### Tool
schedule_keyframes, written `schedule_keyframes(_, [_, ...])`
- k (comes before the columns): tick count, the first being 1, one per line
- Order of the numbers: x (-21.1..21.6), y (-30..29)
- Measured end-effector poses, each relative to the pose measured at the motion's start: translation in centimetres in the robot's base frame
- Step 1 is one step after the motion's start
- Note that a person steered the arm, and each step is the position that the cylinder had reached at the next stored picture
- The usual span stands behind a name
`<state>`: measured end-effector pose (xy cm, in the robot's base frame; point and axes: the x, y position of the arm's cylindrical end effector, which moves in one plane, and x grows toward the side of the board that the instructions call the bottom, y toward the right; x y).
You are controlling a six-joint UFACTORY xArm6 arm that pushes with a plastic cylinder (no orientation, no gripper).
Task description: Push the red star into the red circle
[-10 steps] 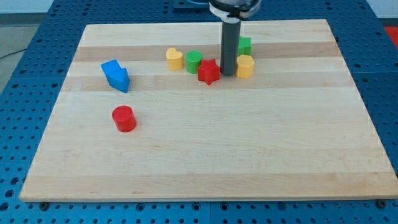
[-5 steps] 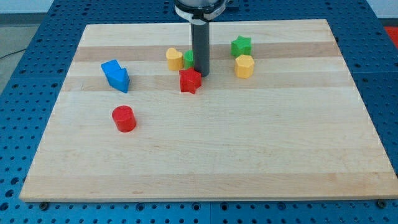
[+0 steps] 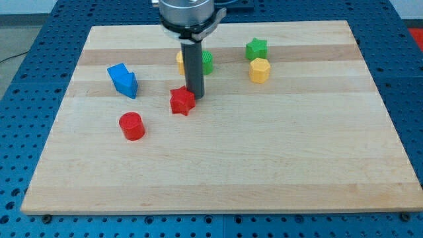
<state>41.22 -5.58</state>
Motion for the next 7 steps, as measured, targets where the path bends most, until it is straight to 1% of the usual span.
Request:
schedule_keyframes(5, [5.0,-8.1])
schedule_keyframes(7, [6.7,-10.0])
